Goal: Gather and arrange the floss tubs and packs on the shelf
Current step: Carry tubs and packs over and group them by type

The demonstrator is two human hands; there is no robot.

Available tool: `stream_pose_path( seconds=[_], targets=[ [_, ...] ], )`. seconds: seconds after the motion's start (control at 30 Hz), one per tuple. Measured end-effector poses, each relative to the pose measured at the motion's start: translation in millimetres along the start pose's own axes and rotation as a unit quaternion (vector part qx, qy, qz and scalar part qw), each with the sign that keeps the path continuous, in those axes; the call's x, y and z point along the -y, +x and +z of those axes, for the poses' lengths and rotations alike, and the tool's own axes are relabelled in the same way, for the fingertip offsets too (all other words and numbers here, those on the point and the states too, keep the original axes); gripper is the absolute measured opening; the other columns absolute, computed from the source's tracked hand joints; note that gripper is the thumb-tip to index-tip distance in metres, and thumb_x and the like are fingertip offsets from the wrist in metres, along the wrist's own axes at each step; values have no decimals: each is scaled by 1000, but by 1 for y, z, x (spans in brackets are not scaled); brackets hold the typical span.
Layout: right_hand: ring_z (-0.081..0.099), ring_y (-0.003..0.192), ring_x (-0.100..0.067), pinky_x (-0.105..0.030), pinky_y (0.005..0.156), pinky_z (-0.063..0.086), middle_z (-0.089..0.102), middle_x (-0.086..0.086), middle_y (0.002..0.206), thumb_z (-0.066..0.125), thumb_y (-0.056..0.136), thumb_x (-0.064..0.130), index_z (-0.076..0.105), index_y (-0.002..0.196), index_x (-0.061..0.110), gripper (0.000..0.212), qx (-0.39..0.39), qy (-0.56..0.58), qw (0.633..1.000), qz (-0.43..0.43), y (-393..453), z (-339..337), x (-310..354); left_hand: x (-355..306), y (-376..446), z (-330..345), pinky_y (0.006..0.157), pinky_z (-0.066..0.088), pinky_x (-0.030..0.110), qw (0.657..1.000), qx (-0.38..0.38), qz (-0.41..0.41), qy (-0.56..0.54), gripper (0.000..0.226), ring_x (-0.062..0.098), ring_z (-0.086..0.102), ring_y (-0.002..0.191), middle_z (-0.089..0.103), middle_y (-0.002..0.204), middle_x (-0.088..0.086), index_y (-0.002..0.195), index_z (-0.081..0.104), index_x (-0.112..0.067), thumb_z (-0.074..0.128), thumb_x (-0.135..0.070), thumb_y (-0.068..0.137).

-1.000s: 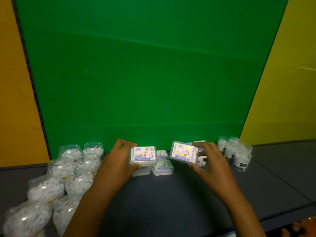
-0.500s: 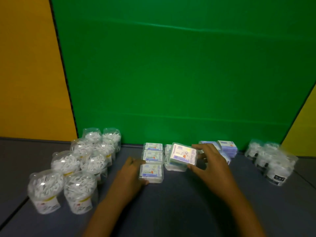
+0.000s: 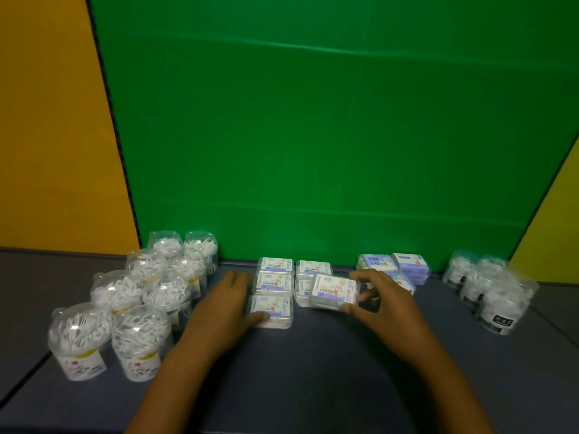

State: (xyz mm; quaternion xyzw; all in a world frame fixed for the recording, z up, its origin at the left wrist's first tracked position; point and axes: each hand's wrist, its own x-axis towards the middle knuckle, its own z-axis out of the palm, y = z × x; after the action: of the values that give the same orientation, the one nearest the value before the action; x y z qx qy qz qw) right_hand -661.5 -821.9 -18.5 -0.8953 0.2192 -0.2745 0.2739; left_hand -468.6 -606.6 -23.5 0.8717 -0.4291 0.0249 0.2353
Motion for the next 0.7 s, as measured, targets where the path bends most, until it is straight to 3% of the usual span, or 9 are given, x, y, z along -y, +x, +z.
stream_pose_path(
  seconds=[0.1,0.23,0.57,0.7],
  targets=[
    [57,88,8,-8,69,43,61,19,103,82,74,37,56,114,39,48,31,13,999,16,-2,-1,0,-6,3,-13,92,45,35,998,-18,6,55,64,20,49,118,44,132,0,133,43,-21,59,-58,83],
    [57,95,4,-12,76,45,62,18,104,82,74,38,61,110,39,42,77,28,997,16,-3,6,-1,-14,5,-24,92,42,33,990,-35,26,136,60,21,51,115,47,131,2,134,41,-22,54,-56,87],
    [59,90,0,-7,74,45,61,11,96,81,76,29,65,107,34,35,117,23,993,9,4,19,-11,-10,5,-27,90,48,33,992,-41,25,119,58,19,52,113,47,131,0,134,44,-23,55,-55,87],
    [57,91,-2,-10,77,46,58,11,104,78,81,26,64,109,32,32,123,-12,992,-13,9,24,-13,-12,5,-29,89,49,33,992,-40,26,118,56,18,52,114,46,132,-1,134,44,-24,55,-53,88]
  ],
)
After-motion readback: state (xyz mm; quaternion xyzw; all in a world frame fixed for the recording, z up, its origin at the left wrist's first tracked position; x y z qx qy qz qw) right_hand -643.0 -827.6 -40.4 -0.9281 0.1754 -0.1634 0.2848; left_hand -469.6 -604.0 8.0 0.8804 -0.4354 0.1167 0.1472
